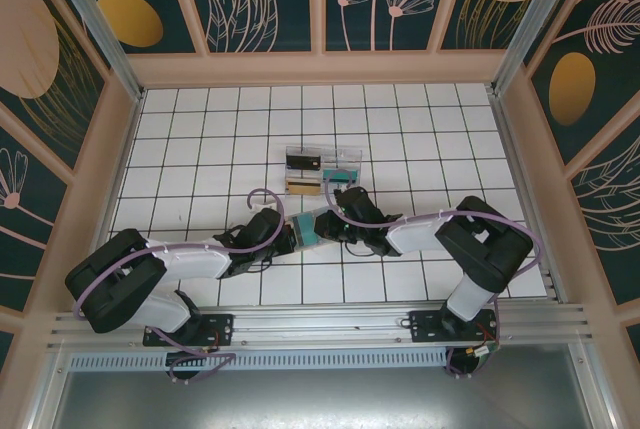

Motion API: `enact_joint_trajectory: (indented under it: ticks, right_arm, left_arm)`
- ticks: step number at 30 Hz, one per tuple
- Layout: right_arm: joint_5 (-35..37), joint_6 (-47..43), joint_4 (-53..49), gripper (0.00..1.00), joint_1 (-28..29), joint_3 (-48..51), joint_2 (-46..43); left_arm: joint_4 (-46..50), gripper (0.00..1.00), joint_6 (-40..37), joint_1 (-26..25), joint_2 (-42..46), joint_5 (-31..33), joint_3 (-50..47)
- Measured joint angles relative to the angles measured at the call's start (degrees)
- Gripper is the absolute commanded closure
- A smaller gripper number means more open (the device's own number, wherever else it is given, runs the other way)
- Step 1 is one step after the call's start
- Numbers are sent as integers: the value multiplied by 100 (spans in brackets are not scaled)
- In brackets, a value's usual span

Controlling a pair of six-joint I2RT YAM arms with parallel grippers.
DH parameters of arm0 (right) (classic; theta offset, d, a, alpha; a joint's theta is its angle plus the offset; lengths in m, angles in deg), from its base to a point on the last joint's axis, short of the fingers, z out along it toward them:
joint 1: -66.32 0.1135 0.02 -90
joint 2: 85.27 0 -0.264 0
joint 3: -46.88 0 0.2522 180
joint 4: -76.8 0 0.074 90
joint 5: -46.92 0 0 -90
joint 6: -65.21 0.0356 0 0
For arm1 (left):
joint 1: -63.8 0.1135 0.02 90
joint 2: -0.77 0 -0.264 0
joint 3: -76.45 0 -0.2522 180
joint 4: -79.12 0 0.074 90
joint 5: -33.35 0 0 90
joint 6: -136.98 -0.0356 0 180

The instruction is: Take the credit cards out of the card holder

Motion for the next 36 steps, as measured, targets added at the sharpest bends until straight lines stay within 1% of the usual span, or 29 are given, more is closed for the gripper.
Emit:
enact_joint_trajectory:
  ticks: [13,25,36]
  right_arm:
    - [-129,-2,52,84,0,-2,170]
    - [-284,-4,177,86,-2,-26,295]
    - [-286,-2,186,84,-4,-59,330]
  left_arm:
    - [0,100,2,0,0,0,0]
    - [-2,100,2,0,0,0,-4]
    - [-2,100,0,0,0,2,-11]
